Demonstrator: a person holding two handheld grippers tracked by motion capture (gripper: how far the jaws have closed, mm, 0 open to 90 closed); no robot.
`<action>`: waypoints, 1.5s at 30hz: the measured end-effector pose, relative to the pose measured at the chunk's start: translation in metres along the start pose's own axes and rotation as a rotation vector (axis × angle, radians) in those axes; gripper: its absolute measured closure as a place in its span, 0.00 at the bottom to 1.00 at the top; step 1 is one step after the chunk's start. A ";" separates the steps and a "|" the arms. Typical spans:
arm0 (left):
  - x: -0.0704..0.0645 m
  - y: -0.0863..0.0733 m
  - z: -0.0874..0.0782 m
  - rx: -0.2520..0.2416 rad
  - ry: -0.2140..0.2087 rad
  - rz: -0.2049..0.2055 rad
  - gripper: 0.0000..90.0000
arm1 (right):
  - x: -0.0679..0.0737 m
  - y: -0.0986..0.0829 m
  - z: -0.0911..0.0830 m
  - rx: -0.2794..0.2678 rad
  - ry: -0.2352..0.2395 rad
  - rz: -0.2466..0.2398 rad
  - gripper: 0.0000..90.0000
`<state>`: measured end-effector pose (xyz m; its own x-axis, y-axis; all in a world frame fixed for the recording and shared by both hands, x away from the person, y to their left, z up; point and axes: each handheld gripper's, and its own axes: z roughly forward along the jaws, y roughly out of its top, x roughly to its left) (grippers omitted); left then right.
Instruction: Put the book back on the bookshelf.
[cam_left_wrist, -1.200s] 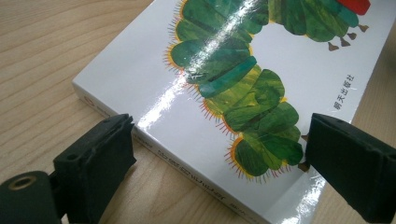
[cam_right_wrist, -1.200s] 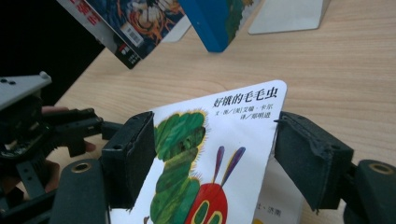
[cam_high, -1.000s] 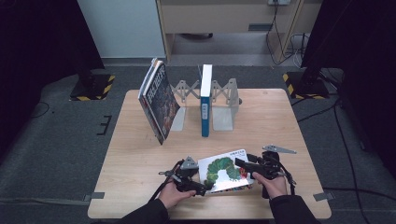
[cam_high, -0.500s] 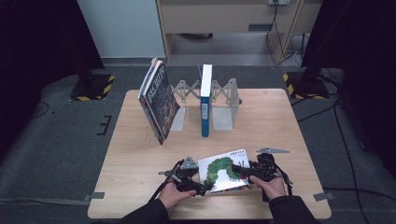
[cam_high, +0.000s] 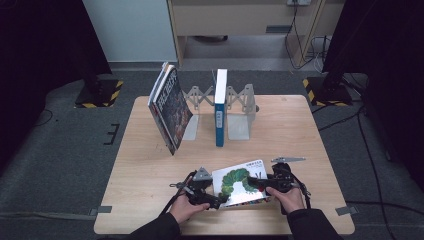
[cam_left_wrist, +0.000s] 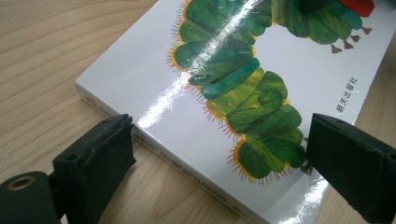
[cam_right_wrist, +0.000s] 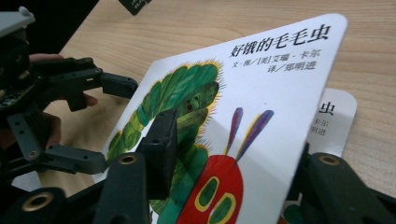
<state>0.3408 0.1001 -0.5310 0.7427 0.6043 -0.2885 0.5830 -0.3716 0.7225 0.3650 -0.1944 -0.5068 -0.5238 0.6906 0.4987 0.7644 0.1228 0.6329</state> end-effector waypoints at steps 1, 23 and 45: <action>0.001 0.000 0.000 0.004 0.000 0.000 0.08 | 0.000 0.000 -0.001 -0.003 0.005 0.006 0.60; 0.005 0.003 -0.004 -0.002 -0.006 -0.047 0.13 | 0.004 0.011 -0.018 -0.091 0.121 0.007 0.90; 0.009 -0.002 0.007 -0.062 -0.125 -0.061 0.05 | 0.014 0.015 -0.030 -0.208 0.201 -0.092 0.95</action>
<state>0.3483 0.1015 -0.5392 0.7440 0.5307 -0.4060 0.6096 -0.2904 0.7376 0.3576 -0.2045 -0.4729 -0.6672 0.5259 0.5274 0.6277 0.0159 0.7783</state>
